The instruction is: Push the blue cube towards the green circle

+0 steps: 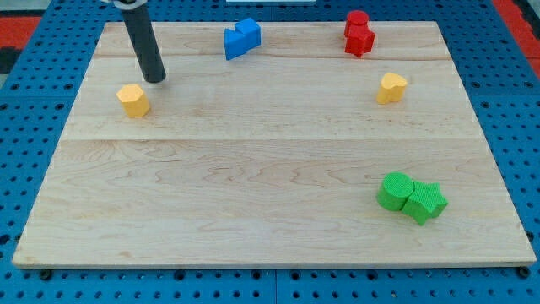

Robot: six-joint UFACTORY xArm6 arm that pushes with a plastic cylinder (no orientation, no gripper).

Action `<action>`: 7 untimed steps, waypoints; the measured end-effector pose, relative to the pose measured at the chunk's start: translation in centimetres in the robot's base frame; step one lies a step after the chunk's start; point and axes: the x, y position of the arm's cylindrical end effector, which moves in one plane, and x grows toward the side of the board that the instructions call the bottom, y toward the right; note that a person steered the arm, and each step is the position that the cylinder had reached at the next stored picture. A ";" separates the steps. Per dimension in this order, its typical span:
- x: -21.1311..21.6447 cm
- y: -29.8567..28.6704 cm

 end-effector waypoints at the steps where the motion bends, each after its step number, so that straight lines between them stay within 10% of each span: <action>1: -3.5 1.3; 5: -12.0 16.0; 7: -7.7 20.5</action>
